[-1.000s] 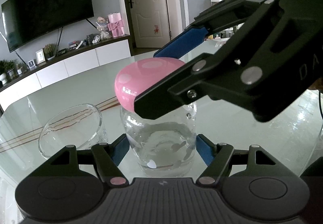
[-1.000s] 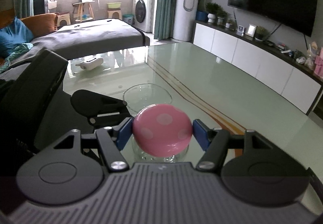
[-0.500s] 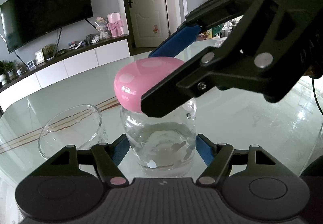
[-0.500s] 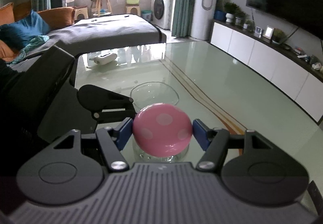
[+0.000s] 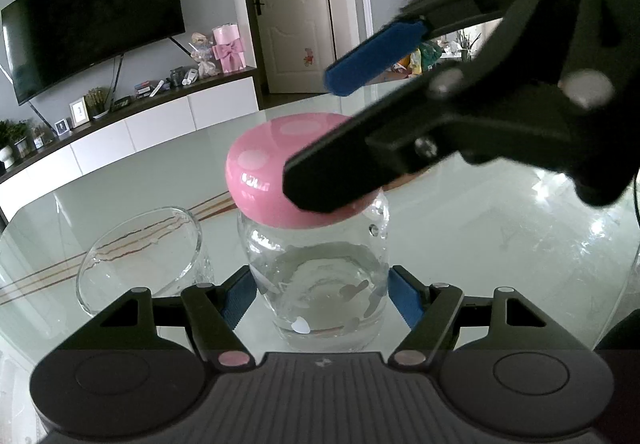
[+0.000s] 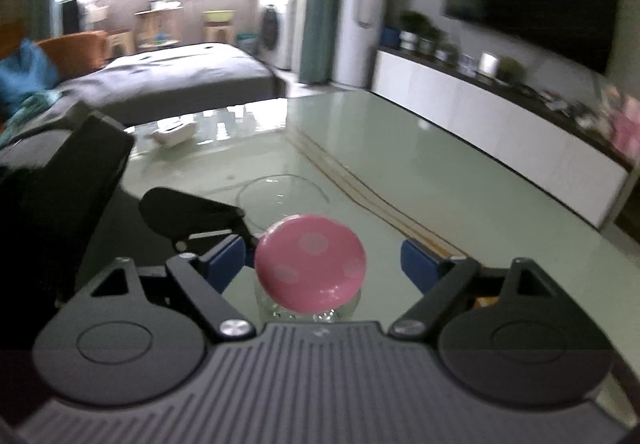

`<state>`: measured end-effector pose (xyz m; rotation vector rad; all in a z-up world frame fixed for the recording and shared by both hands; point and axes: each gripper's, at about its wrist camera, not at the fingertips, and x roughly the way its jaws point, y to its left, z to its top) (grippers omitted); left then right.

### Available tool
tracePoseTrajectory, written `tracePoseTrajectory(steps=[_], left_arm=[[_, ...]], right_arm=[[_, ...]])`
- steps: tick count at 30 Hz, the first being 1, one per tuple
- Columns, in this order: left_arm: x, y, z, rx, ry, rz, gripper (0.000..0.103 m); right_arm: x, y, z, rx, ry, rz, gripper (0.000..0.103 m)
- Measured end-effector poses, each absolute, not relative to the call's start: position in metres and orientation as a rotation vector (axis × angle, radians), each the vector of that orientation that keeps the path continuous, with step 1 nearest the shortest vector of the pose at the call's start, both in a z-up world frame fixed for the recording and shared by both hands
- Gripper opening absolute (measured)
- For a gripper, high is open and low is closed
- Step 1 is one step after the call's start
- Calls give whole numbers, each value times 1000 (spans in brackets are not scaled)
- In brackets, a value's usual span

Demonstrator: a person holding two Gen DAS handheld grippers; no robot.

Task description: Unscrew bottle cap and pour

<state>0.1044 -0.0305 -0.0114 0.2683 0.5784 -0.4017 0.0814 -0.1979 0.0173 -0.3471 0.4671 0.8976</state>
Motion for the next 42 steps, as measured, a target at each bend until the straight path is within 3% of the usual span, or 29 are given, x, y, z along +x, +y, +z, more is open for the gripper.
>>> tracePoseTrajectory(steps=[8,17,22,42], left_arm=[[101,-32,-12,268,579,-396,75],[95,-33,-14,269,579,-395,75],[91,-32,-16,268,578,-394,75],[95,-37,-9,265,581,-390,75]], right_arm=[[69,-184,16,-278,505,782,87],[69,-172,7,-300,517,760,77],[69,-173,6,-302,513,754,65],[79,-188,9,-326,490,910,65]])
